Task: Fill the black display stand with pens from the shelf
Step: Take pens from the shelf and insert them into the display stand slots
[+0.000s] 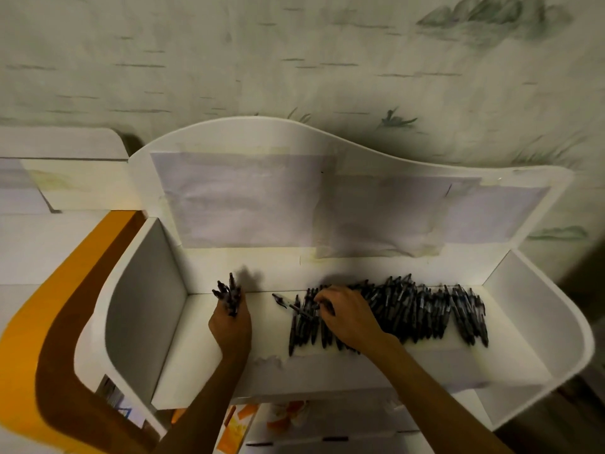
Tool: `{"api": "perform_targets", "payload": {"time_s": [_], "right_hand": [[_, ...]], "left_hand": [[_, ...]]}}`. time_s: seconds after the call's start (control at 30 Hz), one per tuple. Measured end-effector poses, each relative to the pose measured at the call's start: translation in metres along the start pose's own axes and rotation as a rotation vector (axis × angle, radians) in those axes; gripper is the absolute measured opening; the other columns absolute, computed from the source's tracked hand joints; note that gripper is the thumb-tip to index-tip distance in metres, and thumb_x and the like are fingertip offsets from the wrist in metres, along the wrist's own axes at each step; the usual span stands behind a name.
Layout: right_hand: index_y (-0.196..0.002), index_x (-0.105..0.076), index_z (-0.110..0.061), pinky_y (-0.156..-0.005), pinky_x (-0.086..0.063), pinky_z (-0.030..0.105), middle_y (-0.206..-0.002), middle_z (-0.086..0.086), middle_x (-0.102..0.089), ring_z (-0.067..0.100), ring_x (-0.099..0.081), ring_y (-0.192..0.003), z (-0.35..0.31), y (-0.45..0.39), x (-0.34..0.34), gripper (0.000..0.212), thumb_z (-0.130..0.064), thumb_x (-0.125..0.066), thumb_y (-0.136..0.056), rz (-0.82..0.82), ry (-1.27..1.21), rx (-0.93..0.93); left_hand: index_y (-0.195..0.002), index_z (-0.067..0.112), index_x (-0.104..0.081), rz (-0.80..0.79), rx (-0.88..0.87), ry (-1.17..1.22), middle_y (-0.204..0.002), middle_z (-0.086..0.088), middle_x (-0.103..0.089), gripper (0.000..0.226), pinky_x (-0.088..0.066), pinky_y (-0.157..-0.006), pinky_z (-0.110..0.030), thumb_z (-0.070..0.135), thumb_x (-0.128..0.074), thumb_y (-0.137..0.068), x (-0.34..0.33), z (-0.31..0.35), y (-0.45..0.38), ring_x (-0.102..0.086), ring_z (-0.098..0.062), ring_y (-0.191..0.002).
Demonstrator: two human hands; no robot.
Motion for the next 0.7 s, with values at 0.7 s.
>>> {"api": "perform_targets", "payload": {"time_s": [0.7], "right_hand": [[-0.116, -0.068, -0.017, -0.086, -0.052, 0.029, -0.111, 0.0, -0.069, 0.016, -0.063, -0.097, -0.045, -0.017, 0.025, 0.023, -0.019, -0.055, -0.097, 0.006, -0.106, 0.055]], "left_hand": [[-0.081, 0.017, -0.059, -0.495, 0.219, 0.056, -0.052, 0.001, -0.051, 0.036, -0.032, -0.042, -0.024, 0.049, -0.074, -0.084, 0.002, 0.051, 0.005, -0.038, -0.01, -0.043]]}}
Point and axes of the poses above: each hand's wrist, its own y-axis away from the middle knuckle, its own x-axis out of the back of the hand, z = x × y, the point moved 7 cm from there along -y, towards the middle knuckle
